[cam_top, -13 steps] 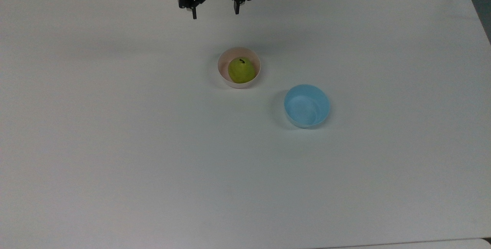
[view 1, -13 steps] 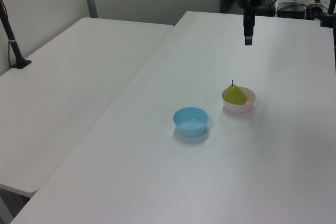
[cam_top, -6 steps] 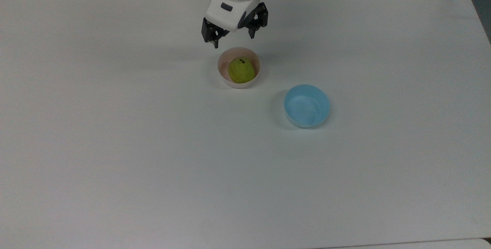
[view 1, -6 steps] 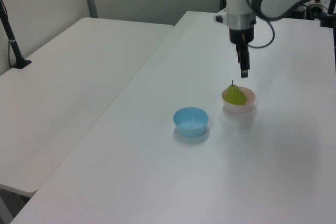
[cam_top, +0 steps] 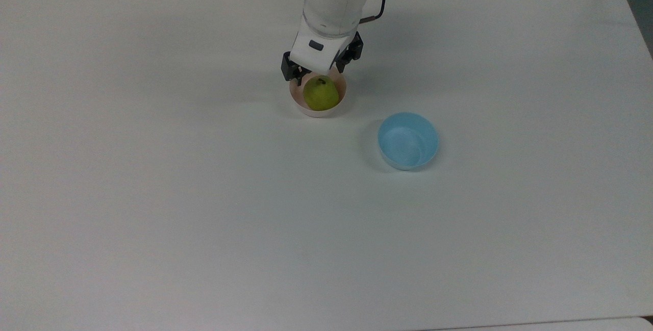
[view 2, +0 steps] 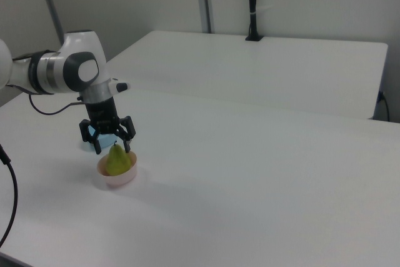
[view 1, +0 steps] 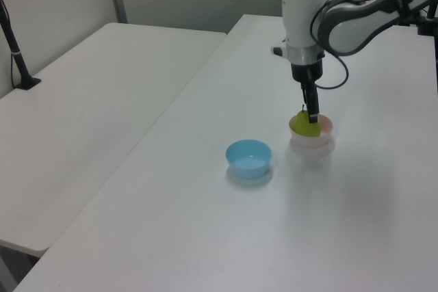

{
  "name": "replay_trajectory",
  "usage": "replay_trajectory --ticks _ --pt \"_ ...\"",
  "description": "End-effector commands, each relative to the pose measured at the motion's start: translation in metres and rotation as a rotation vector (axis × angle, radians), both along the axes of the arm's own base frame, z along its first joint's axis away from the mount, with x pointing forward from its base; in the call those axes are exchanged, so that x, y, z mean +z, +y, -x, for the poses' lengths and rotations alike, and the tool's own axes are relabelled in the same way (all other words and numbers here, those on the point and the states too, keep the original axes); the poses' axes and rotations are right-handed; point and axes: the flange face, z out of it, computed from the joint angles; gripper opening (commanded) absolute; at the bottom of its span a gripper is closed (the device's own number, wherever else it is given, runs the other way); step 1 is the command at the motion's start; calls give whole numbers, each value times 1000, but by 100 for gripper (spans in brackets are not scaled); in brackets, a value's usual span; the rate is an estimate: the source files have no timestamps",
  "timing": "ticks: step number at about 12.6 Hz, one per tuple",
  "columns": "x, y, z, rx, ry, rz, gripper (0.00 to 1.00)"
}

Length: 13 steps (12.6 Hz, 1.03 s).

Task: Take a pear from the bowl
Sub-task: 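Lower the open gripper over the green pear in the pink bowl, then close the gripper around the green pear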

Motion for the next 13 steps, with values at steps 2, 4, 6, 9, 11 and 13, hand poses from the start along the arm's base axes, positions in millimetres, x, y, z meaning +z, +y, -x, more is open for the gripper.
replay_trajectory --ticks 2,4,6,9,11,13 --pt "-27 14 -3 -14 -14 -5 85" --pt "-36 14 -2 -13 -5 1 73" --pt "-39 14 -2 -9 -2 6 53" --pt "-31 13 -1 -11 -4 5 33" --pt "-14 13 1 -16 -19 -2 33" --pt "11 9 3 -25 -16 -3 33"
